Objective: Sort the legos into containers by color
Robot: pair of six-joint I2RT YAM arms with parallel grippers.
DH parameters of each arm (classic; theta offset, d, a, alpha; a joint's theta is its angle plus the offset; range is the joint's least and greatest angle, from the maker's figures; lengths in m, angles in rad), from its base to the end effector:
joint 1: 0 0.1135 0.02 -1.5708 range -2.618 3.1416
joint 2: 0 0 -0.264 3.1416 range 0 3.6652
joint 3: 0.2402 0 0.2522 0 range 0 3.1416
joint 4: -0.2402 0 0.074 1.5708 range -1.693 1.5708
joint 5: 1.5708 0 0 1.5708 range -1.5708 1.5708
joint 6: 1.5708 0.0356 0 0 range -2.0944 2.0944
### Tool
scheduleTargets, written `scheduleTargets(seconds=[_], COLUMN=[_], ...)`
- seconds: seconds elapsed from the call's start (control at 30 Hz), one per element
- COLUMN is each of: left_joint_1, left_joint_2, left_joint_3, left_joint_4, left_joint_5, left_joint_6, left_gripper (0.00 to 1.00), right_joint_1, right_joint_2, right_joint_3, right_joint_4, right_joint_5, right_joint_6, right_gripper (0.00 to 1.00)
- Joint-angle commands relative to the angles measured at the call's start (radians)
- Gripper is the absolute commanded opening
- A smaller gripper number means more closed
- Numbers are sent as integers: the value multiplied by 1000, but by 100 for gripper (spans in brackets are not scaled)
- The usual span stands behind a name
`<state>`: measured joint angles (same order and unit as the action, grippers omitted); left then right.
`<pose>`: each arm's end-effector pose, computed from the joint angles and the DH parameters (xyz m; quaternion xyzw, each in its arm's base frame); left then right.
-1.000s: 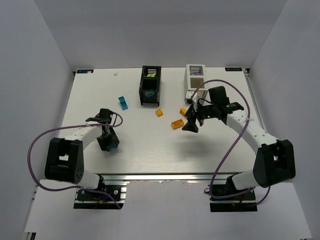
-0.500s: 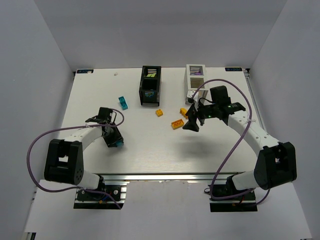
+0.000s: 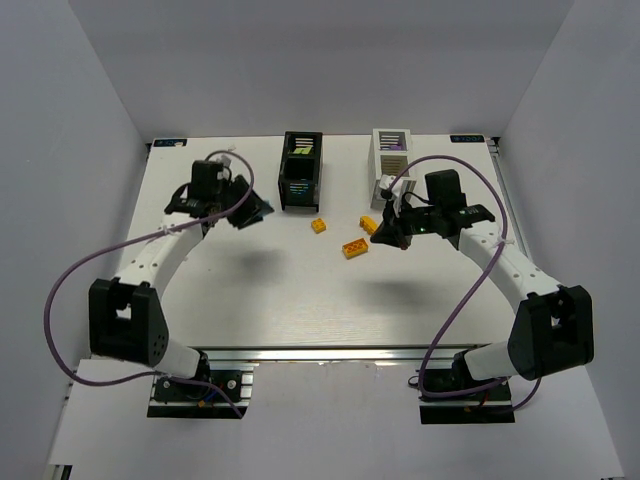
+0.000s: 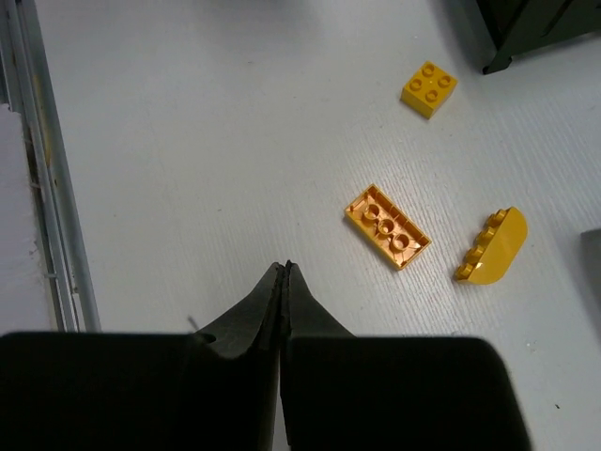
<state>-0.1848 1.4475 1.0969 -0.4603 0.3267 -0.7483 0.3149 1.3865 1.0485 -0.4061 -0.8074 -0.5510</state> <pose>0.3050 -0.0686 0.2696 -0.1968 0.8970 -0.2995 0.2589 0.2727 0.1159 0.2816 -0.4966 0.6983 0.3137 0.4092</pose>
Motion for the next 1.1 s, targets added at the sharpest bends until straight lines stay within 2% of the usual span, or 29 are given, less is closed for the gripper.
scheduleTargets(seconds=[0.0, 0.17, 0.3, 0.47, 0.57, 0.67, 0.7, 0.8, 1.07], left_joint_1=[-38, -90, -111, -133, -133, -133, -133, -133, -134], left_joint_2=[108, 296, 436, 531, 563, 580, 585, 596, 596], left_joint_3=[139, 407, 538, 659, 699, 719, 728, 732, 768], left_joint_4=[68, 17, 0, -26, -25, -21, -27, -32, -26], left_joint_5=[54, 11, -49, -86, -104, -115, -114, -110, -123], left_joint_6=[-37, -20, -20, -20, -37, -51, -55, -69, -97], left_gripper=[0, 0, 0, 0, 5, 16, 24, 35, 40], right_joint_1=[-8, -16, -23, -31, -36, -37, -37, -37, -39], right_joint_2=[-30, -50, -66, -76, -81, -86, -86, -87, -81], right_joint_3=[2, -8, -24, -38, -42, -51, -51, -58, -58], right_joint_4=[23, 29, 30, 29, 27, 27, 27, 26, 26], right_joint_5=[-13, -4, -3, -6, -9, -13, -15, -18, -30], right_joint_6=[28, 36, 42, 43, 45, 46, 48, 49, 52], right_gripper=[0, 0, 0, 0, 0, 0, 0, 0, 0])
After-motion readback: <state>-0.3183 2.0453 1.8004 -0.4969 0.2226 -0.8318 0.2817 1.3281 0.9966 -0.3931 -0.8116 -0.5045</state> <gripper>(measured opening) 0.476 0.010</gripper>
